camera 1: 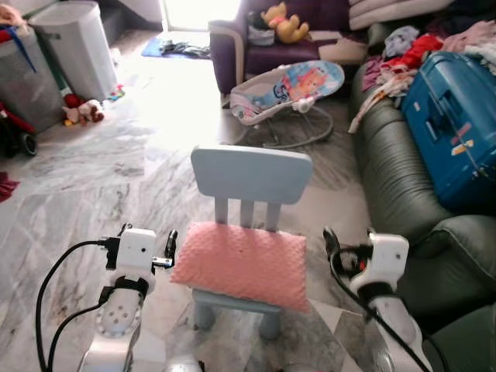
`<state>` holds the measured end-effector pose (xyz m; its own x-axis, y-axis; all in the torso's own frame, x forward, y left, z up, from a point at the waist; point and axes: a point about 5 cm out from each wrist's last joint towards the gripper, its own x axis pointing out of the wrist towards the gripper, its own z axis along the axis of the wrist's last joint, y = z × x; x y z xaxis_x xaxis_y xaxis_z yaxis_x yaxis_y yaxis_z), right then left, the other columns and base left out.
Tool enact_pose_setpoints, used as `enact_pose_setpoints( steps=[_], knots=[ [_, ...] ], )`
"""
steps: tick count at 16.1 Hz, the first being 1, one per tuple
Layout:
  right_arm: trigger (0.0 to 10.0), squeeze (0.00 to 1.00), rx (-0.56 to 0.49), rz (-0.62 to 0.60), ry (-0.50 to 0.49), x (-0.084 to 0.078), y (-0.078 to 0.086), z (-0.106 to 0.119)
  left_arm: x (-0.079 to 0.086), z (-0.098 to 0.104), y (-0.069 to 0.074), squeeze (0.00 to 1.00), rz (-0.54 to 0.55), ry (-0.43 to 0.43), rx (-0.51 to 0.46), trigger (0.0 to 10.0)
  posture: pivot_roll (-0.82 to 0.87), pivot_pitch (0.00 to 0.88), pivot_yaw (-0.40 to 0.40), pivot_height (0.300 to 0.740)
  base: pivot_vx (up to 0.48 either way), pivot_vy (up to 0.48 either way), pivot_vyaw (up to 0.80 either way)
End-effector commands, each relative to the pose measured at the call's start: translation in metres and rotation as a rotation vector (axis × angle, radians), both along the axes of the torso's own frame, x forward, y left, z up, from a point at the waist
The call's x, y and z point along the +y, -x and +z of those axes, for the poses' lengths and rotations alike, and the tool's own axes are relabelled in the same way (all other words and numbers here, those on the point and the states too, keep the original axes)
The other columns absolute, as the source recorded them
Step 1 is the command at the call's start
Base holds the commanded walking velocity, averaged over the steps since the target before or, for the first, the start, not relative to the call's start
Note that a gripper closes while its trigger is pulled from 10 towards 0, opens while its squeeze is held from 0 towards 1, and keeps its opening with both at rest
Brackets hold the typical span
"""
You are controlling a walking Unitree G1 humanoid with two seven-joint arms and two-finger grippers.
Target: Move the pillow to the sofa
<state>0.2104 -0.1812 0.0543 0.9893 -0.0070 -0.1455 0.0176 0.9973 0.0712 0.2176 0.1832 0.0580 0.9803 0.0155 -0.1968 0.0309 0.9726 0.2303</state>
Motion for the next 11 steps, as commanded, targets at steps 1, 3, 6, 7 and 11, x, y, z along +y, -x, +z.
enact_pose_setpoints(
  steps=[1,3,6,7,11],
  knots=[
    [10.0,0.0,-0.02,-0.01,-0.009,-0.002,-0.001,0.008,0.007,0.003,0.002,0.0,0.017,-0.008,0.002,10.0,0.03,0.0,-0.017,0.74,0.0,0.0,0.0],
    [10.0,0.0,0.012,0.0,-0.01,-0.001,0.0,0.008,0.009,0.005,0.0,0.0,0.025,0.0,0.016,10.0,0.02,0.0,-0.023,0.74,0.0,0.0,-0.66],
    [10.0,0.0,0.001,0.011,-0.003,-0.002,-0.004,0.013,0.004,0.011,-0.009,0.0,0.032,0.019,-0.007,10.0,0.01,0.0,-0.027,0.74,0.0,0.0,-0.8],
    [10.0,0.0,-0.012,0.017,-0.001,-0.002,-0.004,0.015,0.003,0.014,-0.013,0.0,0.031,0.009,-0.024,10.0,0.01,0.0,-0.029,0.74,0.0,0.0,0.0],
    [10.0,0.0,-0.016,0.031,-0.008,0.0,-0.006,0.02,0.008,0.023,-0.018,0.0,0.084,-0.038,-0.052,10.0,0.01,0.0,-0.02,0.74,0.0,0.0,0.0]
  ],
)
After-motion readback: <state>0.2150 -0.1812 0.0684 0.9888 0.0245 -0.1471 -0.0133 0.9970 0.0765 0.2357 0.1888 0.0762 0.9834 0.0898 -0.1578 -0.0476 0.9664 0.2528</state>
